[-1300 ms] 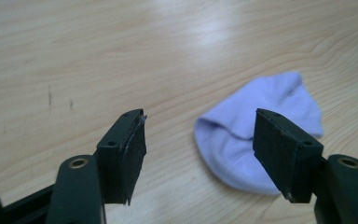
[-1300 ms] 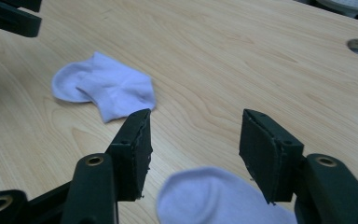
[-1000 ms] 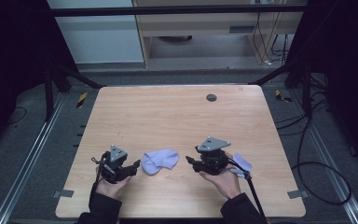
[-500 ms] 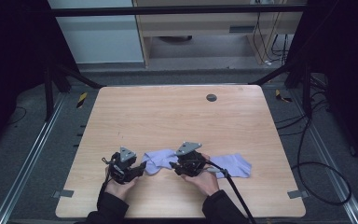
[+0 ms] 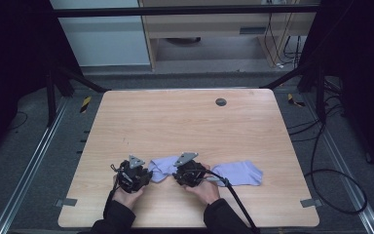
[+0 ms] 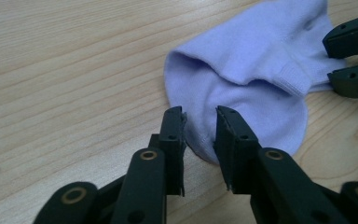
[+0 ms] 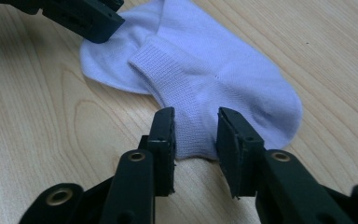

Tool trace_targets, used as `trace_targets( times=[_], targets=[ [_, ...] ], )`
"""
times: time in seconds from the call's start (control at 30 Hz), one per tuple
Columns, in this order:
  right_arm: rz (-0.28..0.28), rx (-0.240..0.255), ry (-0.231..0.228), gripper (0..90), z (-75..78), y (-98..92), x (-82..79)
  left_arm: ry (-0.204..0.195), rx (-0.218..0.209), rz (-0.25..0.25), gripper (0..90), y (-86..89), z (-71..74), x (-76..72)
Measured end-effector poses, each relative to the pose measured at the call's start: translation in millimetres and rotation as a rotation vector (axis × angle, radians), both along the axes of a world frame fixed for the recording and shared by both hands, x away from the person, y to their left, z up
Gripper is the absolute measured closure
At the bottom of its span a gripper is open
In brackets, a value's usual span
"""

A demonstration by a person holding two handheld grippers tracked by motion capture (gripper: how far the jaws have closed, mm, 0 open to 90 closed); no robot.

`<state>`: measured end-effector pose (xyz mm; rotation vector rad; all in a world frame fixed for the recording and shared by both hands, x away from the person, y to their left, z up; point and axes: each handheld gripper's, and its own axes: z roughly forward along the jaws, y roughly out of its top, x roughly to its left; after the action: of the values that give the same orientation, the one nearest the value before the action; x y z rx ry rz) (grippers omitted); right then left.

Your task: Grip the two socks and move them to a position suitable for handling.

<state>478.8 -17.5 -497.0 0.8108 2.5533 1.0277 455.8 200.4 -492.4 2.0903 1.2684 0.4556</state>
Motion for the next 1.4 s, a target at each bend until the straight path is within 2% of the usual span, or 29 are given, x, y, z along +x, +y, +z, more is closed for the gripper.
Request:
trace_targets(
  times=[0.13, 0.2, 0.27, 0.43, 0.47, 0.5, 0.6, 0.7, 0.9, 1.07, 1.13, 1.4],
  targets=[
    [-0.009, -0.014, -0.001, 80.0, 0.9, 1.8, -0.6, -0.001, 0.0, -0.004, 79.8, -0.8, -0.3, 0.4],
    [-0.011, -0.024, -0.004, 81.8, 1.4, 3.0, -1.1, -0.003, 0.002, -0.01, 82.8, -1.6, -0.4, 0.1],
    [-0.017, -0.011, 0.006, 82.4, 2.6, 3.7, -1.8, -0.005, 0.006, -0.013, 85.1, -2.1, -0.1, -0.2],
    [-0.047, 0.096, -0.015, 82.5, 17.9, -1.7, -3.5, 0.006, -0.013, -0.017, 86.0, 0.9, 0.9, 0.2],
    [-0.047, 0.096, -0.015, 82.5, 17.9, -1.7, -3.5, 0.006, -0.013, -0.017, 86.1, 0.9, 0.9, 0.2],
    [-0.069, 0.148, -0.03, 82.5, 26.4, -4.7, -2.3, 0.004, -0.023, -0.02, 86.1, 1.8, 1.8, -0.1],
    [-0.102, 0.201, -0.032, 82.4, 34.4, -7.4, 0.2, 0.007, -0.032, -0.033, 86.2, 3.2, 3.1, -1.1],
    [-0.144, 0.228, -0.036, 82.3, 37.9, -9.1, 5.3, 0.019, -0.035, -0.044, 86.3, 4.2, 3.6, -1.9],
    [-0.209, 0.231, -0.046, 82.3, 37.1, -6.8, 18.0, 0.02, -0.023, -0.064, 86.3, 6.1, 4.9, -6.3],
    [-0.241, 0.246, -0.057, 82.1, 35.9, -2.9, 24.8, 0.014, -0.011, -0.067, 86.3, 7.2, 6.2, -8.0],
    [-0.275, 0.248, -0.058, 82.0, 32.7, -0.9, 30.0, 0.014, -0.007, -0.065, 86.2, 7.7, 6.8, -8.5],
    [-0.308, 0.216, -0.062, 80.5, 21.1, 0.7, 40.7, 0.02, 0.005, -0.058, 85.6, 9.8, 5.5, -7.4]
  ],
)
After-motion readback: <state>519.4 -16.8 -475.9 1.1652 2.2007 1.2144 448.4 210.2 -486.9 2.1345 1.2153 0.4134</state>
